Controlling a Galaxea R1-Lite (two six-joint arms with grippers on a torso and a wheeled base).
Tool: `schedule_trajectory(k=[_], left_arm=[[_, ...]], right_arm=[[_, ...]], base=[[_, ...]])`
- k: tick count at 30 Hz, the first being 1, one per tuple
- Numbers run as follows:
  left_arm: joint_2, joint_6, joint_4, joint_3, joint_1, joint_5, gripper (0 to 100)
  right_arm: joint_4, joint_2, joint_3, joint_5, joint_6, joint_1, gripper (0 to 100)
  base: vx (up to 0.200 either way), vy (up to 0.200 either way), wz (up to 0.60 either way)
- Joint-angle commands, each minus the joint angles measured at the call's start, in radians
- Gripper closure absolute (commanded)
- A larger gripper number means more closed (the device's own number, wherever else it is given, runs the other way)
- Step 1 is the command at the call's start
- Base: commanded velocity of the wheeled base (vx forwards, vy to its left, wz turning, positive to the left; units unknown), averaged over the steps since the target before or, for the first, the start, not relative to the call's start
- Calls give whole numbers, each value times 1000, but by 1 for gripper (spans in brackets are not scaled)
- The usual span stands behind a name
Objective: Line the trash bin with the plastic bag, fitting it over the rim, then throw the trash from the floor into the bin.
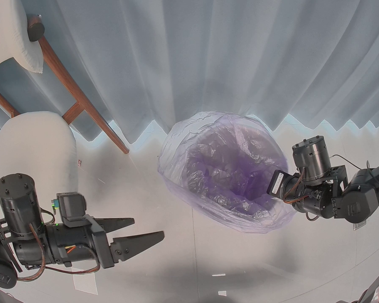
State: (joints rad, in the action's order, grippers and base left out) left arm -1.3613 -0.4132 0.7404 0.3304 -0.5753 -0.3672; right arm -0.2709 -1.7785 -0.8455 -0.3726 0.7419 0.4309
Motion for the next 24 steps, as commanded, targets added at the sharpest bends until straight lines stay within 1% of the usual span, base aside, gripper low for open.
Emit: schedule_trajectory(k=[1, 2, 3, 5, 10, 12, 14, 15, 16, 19, 24], left_arm=[[-137, -226, 11, 159, -150, 100, 0], [-179, -334, 10, 199, -202, 179, 0], [-202, -372, 11, 211, -235, 218, 0], [-216, -409, 11, 225, -275, 251, 0], [-237, -434, 0, 246, -298, 257, 0], [-242, -484, -4, 285, -302, 258, 0], [-251, -561, -21, 318, -330, 263, 0], [-251, -561, -21, 318, -330, 263, 0], [-268, -595, -52, 338, -344, 272, 0], [-294, -605, -75, 372, -347, 297, 0], [-317, -608, -96, 414, -339, 300, 0]], right_arm=[[-5, 111, 69, -2, 4, 5, 100], [-8, 125, 82, -2, 4, 3, 100], [-10, 131, 83, -2, 4, 3, 100], [-7, 140, 86, -2, 5, 3, 100], [-11, 149, 88, -2, 5, 0, 100], [-11, 148, 89, -2, 5, 0, 100], [-11, 148, 88, -2, 5, 2, 100], [-11, 148, 88, -2, 5, 2, 100], [-13, 149, 83, -2, 5, 2, 100], [-13, 151, 85, -2, 4, 2, 100], [-13, 162, 82, -2, 4, 2, 100]], base=[[0, 0, 0], [0, 0, 0], [0, 0, 0], [0, 0, 0], [0, 0, 0], [0, 0, 0], [0, 0, 0], [0, 0, 0], [0, 0, 0], [0, 0, 0], [0, 0, 0]])
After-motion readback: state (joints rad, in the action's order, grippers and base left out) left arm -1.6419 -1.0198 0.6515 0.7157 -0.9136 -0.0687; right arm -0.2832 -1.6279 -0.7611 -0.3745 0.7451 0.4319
